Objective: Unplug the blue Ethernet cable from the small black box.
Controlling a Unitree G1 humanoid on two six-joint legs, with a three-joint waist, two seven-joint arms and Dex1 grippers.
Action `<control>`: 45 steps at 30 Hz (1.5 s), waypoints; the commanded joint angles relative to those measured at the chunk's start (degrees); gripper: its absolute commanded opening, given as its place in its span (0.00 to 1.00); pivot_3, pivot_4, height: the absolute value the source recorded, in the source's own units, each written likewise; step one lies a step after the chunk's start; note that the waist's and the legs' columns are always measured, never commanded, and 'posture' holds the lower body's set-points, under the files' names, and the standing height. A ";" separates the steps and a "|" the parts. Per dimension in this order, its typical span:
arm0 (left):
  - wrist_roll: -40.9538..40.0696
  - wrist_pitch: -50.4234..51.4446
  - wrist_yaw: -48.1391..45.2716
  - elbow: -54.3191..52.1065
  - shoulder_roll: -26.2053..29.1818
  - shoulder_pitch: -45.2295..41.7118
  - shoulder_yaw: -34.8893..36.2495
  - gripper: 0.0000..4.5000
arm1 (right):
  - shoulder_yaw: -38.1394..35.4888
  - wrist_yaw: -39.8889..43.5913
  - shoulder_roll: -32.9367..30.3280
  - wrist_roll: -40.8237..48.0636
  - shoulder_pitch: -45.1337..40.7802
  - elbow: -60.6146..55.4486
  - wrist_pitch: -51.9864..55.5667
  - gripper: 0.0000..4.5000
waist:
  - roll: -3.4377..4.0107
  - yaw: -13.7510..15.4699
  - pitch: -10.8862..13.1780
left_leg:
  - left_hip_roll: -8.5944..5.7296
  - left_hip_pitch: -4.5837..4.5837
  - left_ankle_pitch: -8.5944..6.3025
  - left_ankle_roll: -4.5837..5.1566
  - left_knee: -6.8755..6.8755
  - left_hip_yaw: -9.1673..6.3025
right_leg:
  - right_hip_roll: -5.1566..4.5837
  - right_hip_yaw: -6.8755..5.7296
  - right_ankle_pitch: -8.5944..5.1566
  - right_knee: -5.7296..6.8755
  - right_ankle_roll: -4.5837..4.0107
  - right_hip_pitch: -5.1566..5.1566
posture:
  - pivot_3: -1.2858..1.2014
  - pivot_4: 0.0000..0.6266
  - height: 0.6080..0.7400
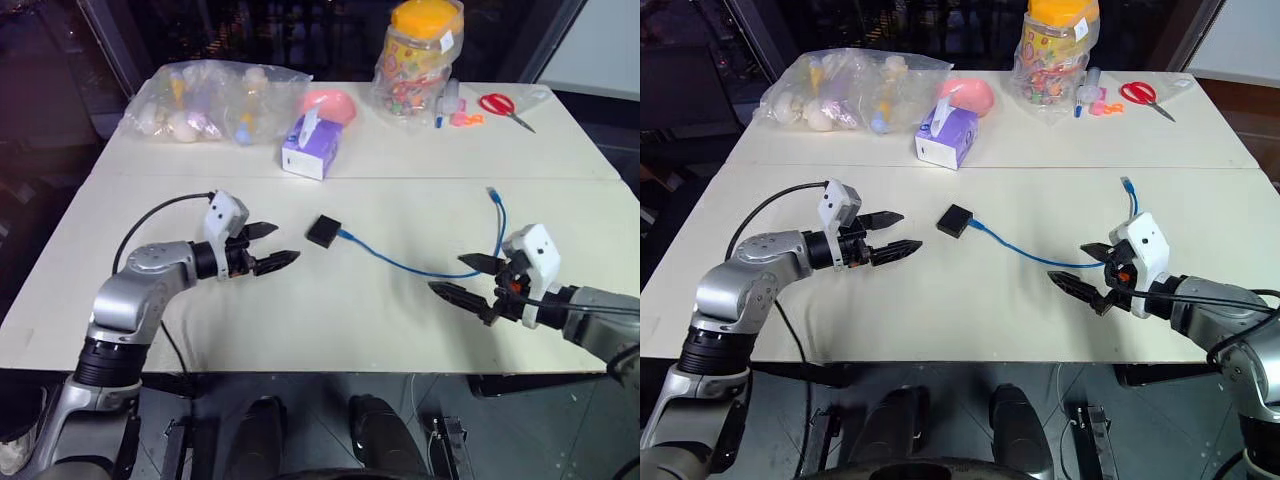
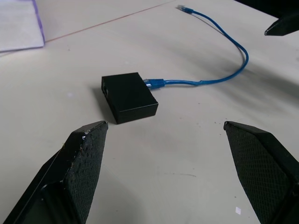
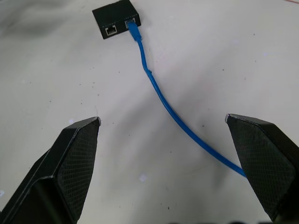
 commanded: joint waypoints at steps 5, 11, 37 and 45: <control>-1.13 0.07 1.48 -1.61 -0.90 -0.20 1.30 0.92 | 0.17 0.16 0.35 -0.14 -1.40 -0.85 -1.40 1.00 | 0.00 0.00 0.00 | 0.00 -0.01 0.00 0.00 0.06 0.00 | 0.00 0.00 0.00 0.00 0.00 0.01 | 0.52 0.24 0.99; -2.14 1.69 0.94 -2.98 -0.13 0.49 0.79 0.92 | 1.85 -0.25 0.83 -1.38 -2.29 -0.19 -2.45 1.00 | 0.00 -0.05 0.00 | 0.00 -0.01 0.00 0.00 0.06 0.00 | 0.00 0.00 0.00 0.00 0.00 0.01 | 0.52 0.24 0.99; -2.43 9.00 -8.63 -8.64 17.63 -3.57 0.39 0.92 | 28.64 12.76 22.32 -22.05 -42.23 51.97 -24.51 1.00 | -0.23 -2.91 0.10 | 0.03 0.03 -0.02 0.03 -0.03 0.00 | 0.04 -0.03 0.17 0.19 0.12 -0.14 | 0.52 0.24 0.99; -2.49 8.93 -5.48 -11.18 19.20 1.56 3.50 0.92 | 32.11 14.36 30.17 -31.19 -50.57 71.81 -36.69 1.00 | -0.23 -2.76 0.11 | 0.01 -0.03 -0.02 0.03 -0.23 -0.08 | -0.01 -0.09 0.17 0.25 0.24 -0.22 | 0.52 0.24 0.99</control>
